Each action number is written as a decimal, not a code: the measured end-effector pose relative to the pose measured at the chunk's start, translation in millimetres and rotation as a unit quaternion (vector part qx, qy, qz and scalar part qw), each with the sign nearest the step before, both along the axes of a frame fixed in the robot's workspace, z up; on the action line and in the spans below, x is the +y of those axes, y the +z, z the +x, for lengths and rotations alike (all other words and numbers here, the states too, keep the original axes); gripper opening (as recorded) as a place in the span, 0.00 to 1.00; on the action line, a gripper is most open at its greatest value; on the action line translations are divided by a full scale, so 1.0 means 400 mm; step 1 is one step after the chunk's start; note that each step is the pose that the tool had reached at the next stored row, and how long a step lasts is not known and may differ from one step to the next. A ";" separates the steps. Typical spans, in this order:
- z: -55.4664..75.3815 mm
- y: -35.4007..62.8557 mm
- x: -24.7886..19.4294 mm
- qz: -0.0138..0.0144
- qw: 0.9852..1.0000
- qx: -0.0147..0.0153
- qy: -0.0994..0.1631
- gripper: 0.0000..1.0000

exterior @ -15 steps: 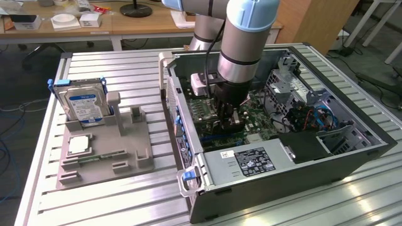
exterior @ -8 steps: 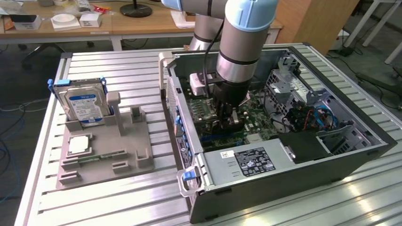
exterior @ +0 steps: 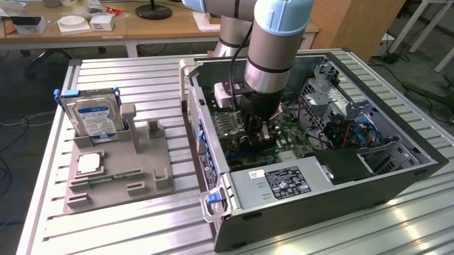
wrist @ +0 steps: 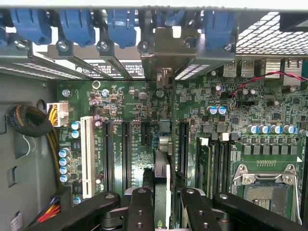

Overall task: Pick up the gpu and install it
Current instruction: 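Insert the gpu into the slot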

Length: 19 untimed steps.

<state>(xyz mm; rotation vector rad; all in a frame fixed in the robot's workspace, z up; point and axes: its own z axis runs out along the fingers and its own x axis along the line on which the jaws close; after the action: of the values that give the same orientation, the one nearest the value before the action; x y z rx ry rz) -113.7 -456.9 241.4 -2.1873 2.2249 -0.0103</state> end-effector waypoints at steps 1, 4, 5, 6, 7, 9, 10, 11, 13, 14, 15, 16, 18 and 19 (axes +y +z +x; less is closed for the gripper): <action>0.000 0.000 0.000 0.000 1.000 0.000 0.000 0.26; 0.000 -0.001 0.000 0.000 1.000 0.000 0.000 0.26; 0.000 -0.001 0.000 0.000 1.000 0.000 0.000 0.26; 0.000 -0.001 0.000 0.000 1.000 0.000 0.000 0.26; 0.000 -0.001 0.000 0.000 1.000 0.000 0.000 0.26; 0.000 -0.001 0.000 0.000 1.000 0.000 0.000 0.26; 0.000 -0.001 0.000 0.000 1.000 0.000 0.000 0.26; 0.000 -0.001 0.000 0.000 1.000 0.000 0.000 0.26; 0.000 -0.001 0.000 0.000 1.000 0.000 0.000 0.26; 0.000 -0.001 0.000 0.000 1.000 0.000 0.000 0.26; 0.000 -0.001 0.000 0.000 1.000 0.000 0.000 0.26; 0.000 -0.001 0.000 0.000 1.000 0.000 0.000 0.26; 0.000 -0.001 0.000 0.000 1.000 0.000 0.000 0.26; 0.000 -0.001 0.000 0.000 1.000 0.000 0.000 0.26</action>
<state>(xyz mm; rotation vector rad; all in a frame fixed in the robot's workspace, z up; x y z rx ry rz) -113.7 -456.9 240.9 -2.1870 2.2248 -0.0100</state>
